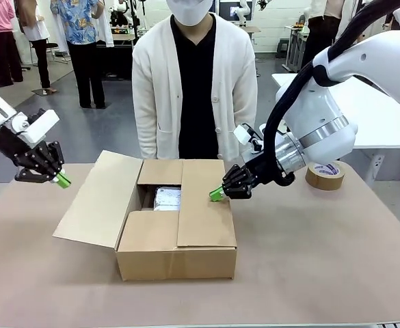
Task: Wrap the clocks to prevent damage.
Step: Push the left (or right) flap of the Package Box to close it.
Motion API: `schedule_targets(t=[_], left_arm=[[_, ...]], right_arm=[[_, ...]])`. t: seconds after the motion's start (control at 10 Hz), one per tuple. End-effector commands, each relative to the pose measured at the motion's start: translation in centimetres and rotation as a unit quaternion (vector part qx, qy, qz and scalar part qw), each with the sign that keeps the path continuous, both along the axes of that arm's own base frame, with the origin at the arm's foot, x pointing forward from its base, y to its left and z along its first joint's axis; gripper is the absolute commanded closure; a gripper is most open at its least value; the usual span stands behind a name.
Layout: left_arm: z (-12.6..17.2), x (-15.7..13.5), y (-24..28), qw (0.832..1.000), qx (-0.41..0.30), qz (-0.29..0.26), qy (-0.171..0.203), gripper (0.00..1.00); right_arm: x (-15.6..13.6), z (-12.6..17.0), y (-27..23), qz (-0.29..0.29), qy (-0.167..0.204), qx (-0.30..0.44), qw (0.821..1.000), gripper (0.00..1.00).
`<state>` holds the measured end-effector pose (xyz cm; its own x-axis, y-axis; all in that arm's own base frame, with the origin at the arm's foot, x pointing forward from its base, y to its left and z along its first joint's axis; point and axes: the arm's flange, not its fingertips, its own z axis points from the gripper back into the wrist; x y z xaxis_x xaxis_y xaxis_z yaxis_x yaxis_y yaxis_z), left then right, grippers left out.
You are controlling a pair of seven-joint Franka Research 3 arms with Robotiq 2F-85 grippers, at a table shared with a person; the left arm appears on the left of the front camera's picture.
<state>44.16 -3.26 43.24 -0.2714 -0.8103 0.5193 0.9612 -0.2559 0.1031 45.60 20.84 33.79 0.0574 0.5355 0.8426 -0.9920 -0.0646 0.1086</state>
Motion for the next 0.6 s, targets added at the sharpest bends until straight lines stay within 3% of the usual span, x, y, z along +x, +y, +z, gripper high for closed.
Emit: schedule_targets(t=[0.0, 0.2, 0.3, 0.4, 0.5], left_arm=[[-0.4, 2.7, 1.4, 0.998, 0.048, 0.013, 0.038, 1.0], [-0.8, 2.4, 1.3, 0.995, 0.075, 0.037, 0.05, 1.0], [-1.0, 1.3, 1.4, 0.993, 0.094, 0.073, 0.029, 1.0], [-1.9, 2.6, 1.7, 0.997, 0.046, 0.021, 0.05, 1.0], [-1.9, 2.6, 1.7, 0.997, 0.046, 0.021, 0.05, 1.0]], right_arm=[[-0.1, -0.5, 0.1, -0.006, 0.006, 0.001, 1.0, 0.99], [-0.1, -0.5, 0.1, -0.006, 0.006, 0.001, 1.0, 0.99], [-0.1, -0.5, 0.1, -0.006, 0.006, 0.001, 1.0, 0.99], [-0.1, -0.5, 0.1, -0.006, 0.006, 0.001, 1.0, 0.99], [-0.1, -0.5, 0.1, -0.006, 0.006, 0.001, 1.0, 0.99]])
